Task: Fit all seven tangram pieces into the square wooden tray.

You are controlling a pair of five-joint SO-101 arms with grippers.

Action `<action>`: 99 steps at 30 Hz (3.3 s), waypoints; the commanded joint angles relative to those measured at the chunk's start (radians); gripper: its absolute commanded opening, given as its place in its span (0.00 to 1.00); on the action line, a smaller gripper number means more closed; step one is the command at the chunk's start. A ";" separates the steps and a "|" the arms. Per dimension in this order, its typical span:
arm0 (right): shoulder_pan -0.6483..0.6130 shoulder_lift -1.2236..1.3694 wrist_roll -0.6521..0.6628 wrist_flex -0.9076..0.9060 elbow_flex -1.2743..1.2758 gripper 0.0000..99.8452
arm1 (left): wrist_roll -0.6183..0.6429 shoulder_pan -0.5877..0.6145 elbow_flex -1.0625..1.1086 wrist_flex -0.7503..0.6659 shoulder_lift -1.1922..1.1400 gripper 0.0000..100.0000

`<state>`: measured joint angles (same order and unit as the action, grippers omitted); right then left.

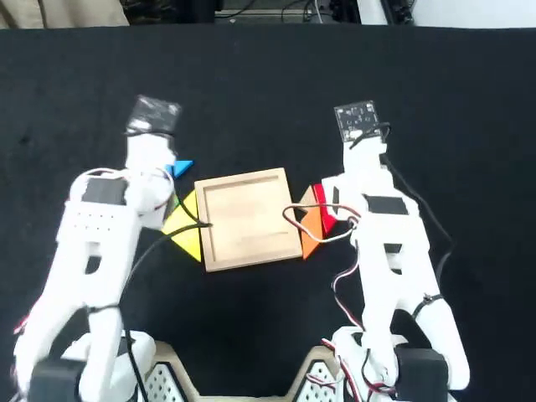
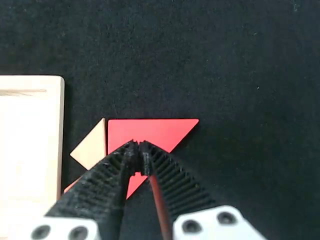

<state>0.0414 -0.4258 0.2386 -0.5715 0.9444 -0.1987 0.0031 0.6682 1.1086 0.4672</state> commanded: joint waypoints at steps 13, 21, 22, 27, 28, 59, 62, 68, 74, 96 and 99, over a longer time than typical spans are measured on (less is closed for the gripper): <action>-0.008 -0.002 -0.002 0.081 0.024 0.01 | 0.457 -0.010 0.039 -0.100 -0.140 0.29; -0.057 -0.002 0.000 0.077 0.027 0.01 | 0.457 0.033 0.197 -0.302 -0.141 0.30; -0.058 -0.002 0.000 0.077 0.027 0.01 | 0.445 0.033 0.206 -0.304 -0.141 0.30; -0.058 -0.002 0.000 0.075 0.027 0.01 | 0.330 0.027 0.213 -0.304 -0.141 0.29; -0.058 -0.002 0.000 0.075 0.027 0.01 | 0.321 0.031 0.214 -0.304 -0.141 0.29; -0.060 -0.005 0.000 0.081 0.042 0.01 | 0.327 0.005 -0.018 -0.253 -0.440 0.30; -0.060 -0.005 0.000 0.081 0.042 0.01 | 0.327 0.004 -0.047 -0.229 -0.460 0.30; -0.060 -0.005 0.000 0.081 0.042 0.01 | 0.327 -0.042 -0.104 -0.218 -0.519 0.28; -0.061 -0.004 0.000 0.081 0.042 0.01 | 0.319 -0.074 -0.107 -0.218 -0.525 0.15; -0.061 -0.002 0.002 0.083 0.039 0.01 | 0.327 -0.255 -0.262 -0.041 -0.523 0.13; -0.061 -0.002 0.002 0.083 0.039 0.01 | 0.327 -0.295 -0.280 -0.029 -0.523 0.13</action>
<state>0.0015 -0.4242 0.2386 -0.5117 0.9950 0.1281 -0.2087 0.4335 1.0487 -0.0591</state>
